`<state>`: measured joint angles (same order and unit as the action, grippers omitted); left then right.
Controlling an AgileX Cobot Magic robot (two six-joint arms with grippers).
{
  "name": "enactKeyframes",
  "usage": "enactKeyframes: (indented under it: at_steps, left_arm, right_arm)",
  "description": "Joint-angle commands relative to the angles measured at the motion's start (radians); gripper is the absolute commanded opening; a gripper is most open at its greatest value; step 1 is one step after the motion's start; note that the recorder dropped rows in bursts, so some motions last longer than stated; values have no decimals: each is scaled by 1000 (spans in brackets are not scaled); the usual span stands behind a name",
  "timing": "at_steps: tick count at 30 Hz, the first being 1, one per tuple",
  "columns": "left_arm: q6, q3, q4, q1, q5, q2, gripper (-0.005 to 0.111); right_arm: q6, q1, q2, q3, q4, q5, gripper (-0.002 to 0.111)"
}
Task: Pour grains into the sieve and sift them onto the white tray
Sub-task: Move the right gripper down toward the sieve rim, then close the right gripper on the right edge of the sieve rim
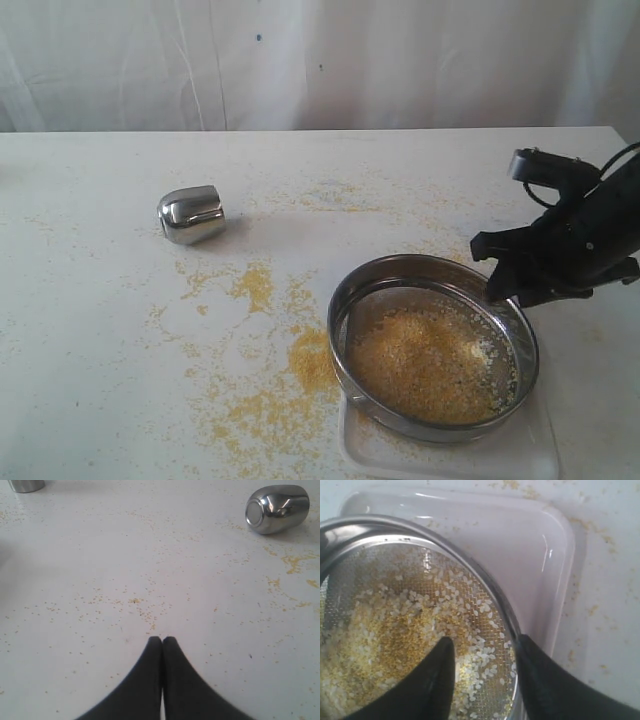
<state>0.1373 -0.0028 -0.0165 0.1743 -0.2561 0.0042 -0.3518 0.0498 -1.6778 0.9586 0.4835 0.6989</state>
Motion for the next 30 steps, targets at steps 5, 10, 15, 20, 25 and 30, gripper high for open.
enactKeyframes:
  at_steps: [5, 10, 15, 20, 25, 30]
  left_arm:
    - [-2, 3, 10, 2, 1, -4, 0]
    - [-2, 3, 10, 2, 1, -4, 0]
    - [-2, 3, 10, 2, 1, -4, 0]
    - [-2, 3, 10, 2, 1, -4, 0]
    - [-2, 3, 10, 2, 1, -4, 0]
    - [-2, 3, 10, 2, 1, -4, 0]
  right_arm:
    - [-8, 1, -58, 8, -32, -44, 48]
    - [-8, 1, -85, 8, -32, -49, 47]
    - [-8, 1, -114, 8, -32, -40, 40]
    - [-8, 1, -151, 8, -32, -23, 33]
    - [-8, 1, -144, 8, -32, -23, 12]
    - [-8, 1, -118, 10, -40, -33, 0]
